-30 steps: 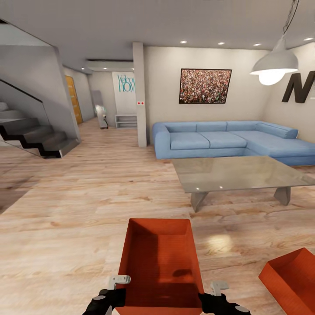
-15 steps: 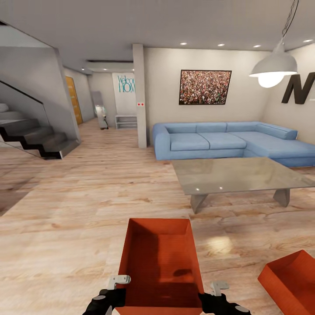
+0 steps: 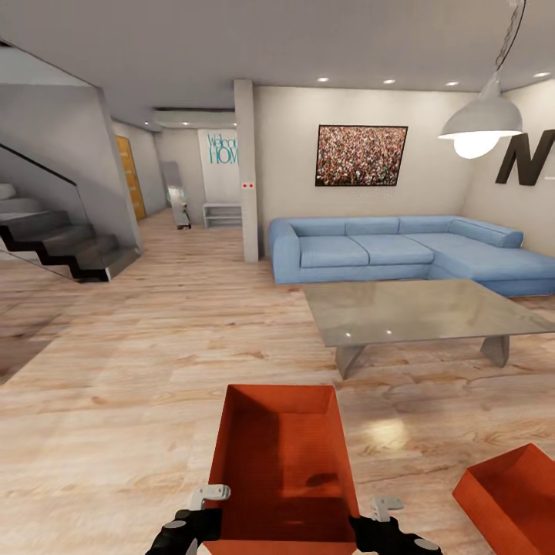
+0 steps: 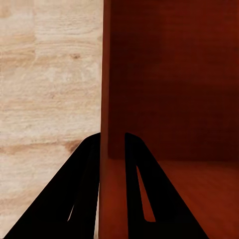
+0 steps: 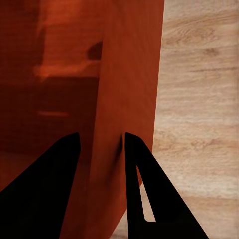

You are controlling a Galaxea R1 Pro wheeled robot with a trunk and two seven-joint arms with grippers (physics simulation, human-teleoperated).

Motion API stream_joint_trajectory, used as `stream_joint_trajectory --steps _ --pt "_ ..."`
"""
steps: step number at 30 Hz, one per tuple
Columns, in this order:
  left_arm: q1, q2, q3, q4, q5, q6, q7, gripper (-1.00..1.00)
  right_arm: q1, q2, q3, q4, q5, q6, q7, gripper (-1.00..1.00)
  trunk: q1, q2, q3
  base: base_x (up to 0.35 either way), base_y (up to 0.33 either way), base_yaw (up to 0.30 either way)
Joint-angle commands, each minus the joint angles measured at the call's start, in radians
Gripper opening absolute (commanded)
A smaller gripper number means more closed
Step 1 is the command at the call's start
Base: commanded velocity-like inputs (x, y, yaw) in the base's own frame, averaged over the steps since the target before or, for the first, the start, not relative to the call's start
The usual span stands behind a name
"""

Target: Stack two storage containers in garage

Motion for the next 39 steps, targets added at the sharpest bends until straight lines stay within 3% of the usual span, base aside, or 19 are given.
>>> stream_joint_trajectory --steps 1,17,39 --pt "-0.001 0.001 -0.001 -0.001 -0.003 0.007 0.011 -1.0 0.0 0.0 -0.001 -0.001 -0.004 0.001 0.005 -1.0 -0.004 0.007 0.002 0.0 0.0 0.0" --pt "-0.001 0.001 -0.001 -0.001 -0.003 0.007 0.011 -1.0 0.0 0.0 0.0 -0.001 -0.004 0.001 0.006 -1.0 -0.065 0.119 0.053 0.0 0.0 0.0" --pt "-0.001 0.001 -0.001 -0.001 -0.003 0.008 0.011 -1.0 0.0 0.0 0.0 -0.001 -0.005 0.001 0.006 -1.0 -0.15 0.273 0.141 0.0 0.0 0.0"
